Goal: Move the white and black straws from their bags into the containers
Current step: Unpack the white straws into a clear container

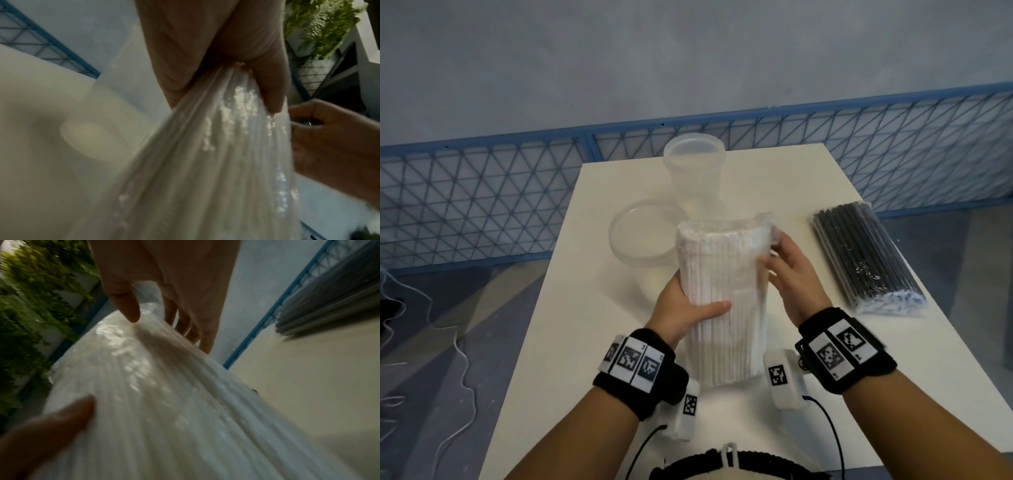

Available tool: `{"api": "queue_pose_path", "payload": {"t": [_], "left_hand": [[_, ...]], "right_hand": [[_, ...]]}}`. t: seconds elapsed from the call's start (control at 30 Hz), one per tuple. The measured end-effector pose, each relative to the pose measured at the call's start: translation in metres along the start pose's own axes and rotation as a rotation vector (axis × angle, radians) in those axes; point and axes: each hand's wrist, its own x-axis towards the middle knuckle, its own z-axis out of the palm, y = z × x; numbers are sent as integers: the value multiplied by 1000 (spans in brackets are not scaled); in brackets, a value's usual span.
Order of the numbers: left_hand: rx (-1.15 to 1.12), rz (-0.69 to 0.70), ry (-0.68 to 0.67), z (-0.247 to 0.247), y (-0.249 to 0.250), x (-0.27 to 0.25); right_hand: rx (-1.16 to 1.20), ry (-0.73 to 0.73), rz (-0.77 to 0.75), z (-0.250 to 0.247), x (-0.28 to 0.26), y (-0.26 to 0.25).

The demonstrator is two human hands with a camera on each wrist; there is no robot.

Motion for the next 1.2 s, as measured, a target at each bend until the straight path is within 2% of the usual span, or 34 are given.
{"api": "queue_pose_path", "payload": {"t": [0.17, 0.27, 0.57, 0.73, 0.87, 1.0, 1.2], "left_hand": [[34, 0, 61, -1, -1, -5], [15, -6, 80, -2, -2, -4], [8, -12, 112, -7, -5, 2], [17, -15, 141, -9, -9, 2], [8, -2, 120, -9, -8, 2], [6, 7, 107, -10, -8, 3], [10, 0, 165, -10, -10, 3]], "right_hand": [[-76, 232, -154, 14, -2, 5], [-96, 275, -172, 20, 1, 8], [-42, 185, -98, 19, 13, 5], [-99, 96, -48, 14, 13, 1], [-45, 71, -55, 9, 9, 4], [-147, 41, -51, 3, 6, 9], [-199, -23, 2, 2, 5, 6]]}}
